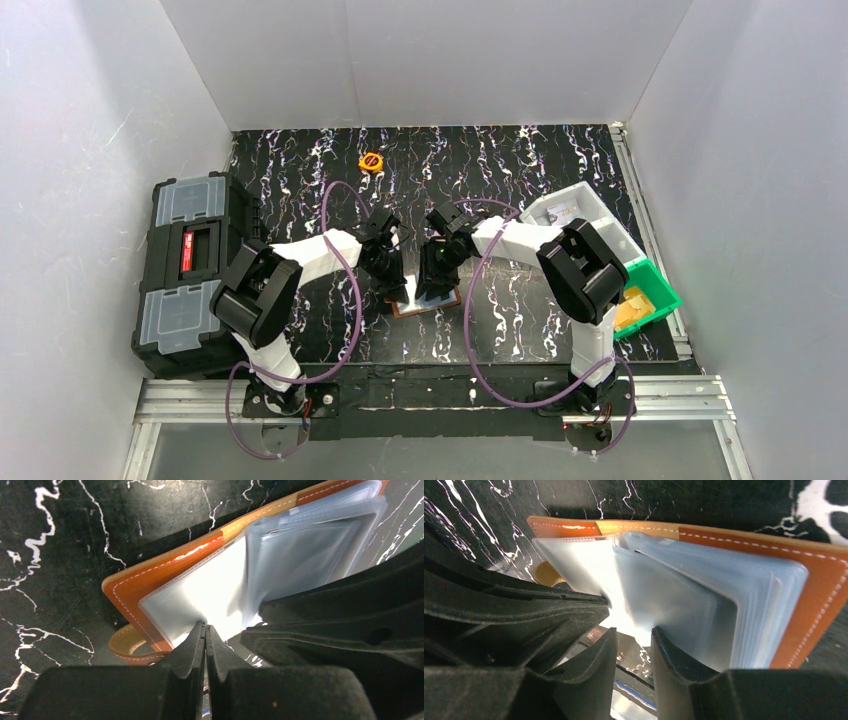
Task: Take the credit cards out of the card holder
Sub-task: Remove the credit card from the card holder.
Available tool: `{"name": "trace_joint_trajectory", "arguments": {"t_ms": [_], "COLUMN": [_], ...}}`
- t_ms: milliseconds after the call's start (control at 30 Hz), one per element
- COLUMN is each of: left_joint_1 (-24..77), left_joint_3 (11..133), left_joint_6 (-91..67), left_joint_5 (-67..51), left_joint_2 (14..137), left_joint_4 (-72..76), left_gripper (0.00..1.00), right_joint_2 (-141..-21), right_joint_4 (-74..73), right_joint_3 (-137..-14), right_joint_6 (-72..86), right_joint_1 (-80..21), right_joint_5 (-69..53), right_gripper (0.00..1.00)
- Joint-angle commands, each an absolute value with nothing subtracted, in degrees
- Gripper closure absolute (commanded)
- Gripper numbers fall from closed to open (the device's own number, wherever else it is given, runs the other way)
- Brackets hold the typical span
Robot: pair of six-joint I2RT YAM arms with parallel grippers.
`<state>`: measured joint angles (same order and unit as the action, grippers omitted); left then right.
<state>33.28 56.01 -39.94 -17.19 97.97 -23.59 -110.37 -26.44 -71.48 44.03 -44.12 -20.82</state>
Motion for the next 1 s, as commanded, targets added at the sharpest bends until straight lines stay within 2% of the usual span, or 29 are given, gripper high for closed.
{"name": "trace_joint_trajectory", "arguments": {"t_ms": [0,300,400,767,967], "left_joint_1": [33.22,33.40,33.35,31.93,31.66], "left_joint_3": [56.94,54.03,54.38,62.69,66.15], "left_joint_6": [-38.22,-41.48,-44.11,-45.36,-44.25], "left_joint_5": [-18.13,-22.10,-19.65,-11.24,-14.50], "left_joint_2": [96.84,93.47,93.17,95.31,100.50], "left_joint_4": [-22.75,-18.35,-18.02,-21.56,-21.85], "left_gripper": [1.00,0.99,0.99,0.99,0.99], "right_joint_2": [-113.10,-112.34,-111.88,-111.20,-111.09], "right_joint_4": [-23.92,-17.38,-15.92,-15.21,-15.89], "right_joint_3": [-71.23,-65.75,-64.32,-62.68,-63.19], "right_joint_6": [46.42,52.02,52.37,52.64,52.10], "right_joint_1": [-43.83,-41.02,-40.81,-40.61,-40.56], "right_joint_5": [-22.60,-25.63,-25.95,-25.25,-24.87], "right_gripper": [0.61,0.62,0.63,0.66,0.66]}}
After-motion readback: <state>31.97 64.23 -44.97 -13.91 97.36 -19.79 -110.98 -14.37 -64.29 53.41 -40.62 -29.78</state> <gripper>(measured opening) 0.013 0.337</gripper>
